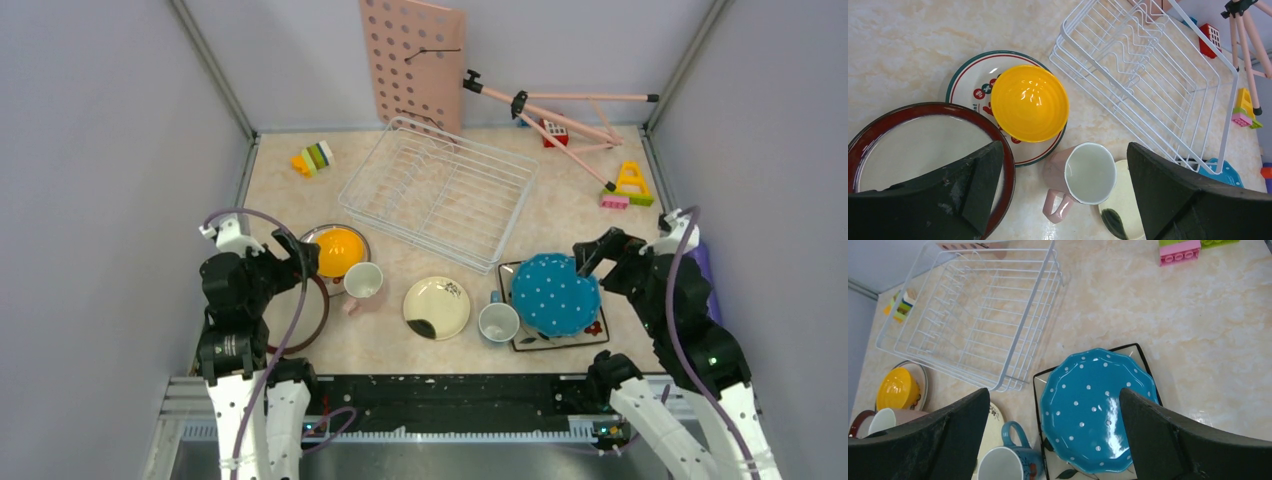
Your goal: Load the mixed dishes into the dish rack
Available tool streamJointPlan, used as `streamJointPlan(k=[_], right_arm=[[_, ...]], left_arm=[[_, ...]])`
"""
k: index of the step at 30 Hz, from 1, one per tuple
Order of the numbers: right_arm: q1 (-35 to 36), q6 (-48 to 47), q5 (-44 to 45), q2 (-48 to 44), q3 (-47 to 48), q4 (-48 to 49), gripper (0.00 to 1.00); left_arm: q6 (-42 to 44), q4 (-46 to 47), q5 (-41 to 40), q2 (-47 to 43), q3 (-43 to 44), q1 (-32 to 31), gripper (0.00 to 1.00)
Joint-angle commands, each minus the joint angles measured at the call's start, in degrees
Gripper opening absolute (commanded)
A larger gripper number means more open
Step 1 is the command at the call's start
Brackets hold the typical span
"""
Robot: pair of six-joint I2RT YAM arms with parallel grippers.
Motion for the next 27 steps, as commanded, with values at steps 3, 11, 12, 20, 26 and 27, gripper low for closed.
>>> streamJointPlan(k=[3,11,12,20,26,27], right_arm=[[0.4,1.0,2.5,4.9,3.4,-3.6,0.99],[0.8,-1.7,-17.6,16.8,-2.1,0.8,0.86],[1.2,-1.9,-19.2,17.6,-3.2,2.0,0.83],[13.5,1.0,-18.7,26.2,-8.2,9.9,0.76],[20.2,2.5,-16.3,32.8,-8.5,12.4,0.72],[20.4,2.6,-16.3,33.1,-8.5,12.2,0.69]], left_arm=[[0.4,3.7,4.8,0.7,-0.6,-0.1,0.98],[0.4,6.1,10.9,2.0,-2.2,-0.1,0.96],[0.3,6.4,11.6,2.4,-2.4,-0.1,0.96],[-0.1,6.7,13.6,3.9,-2.7,0.0,0.94],[-0.4,7.0,13.5,3.0,-3.0,0.0,0.94],[-0.3,7.0,13.8,3.1,-3.0,0.0,0.94]])
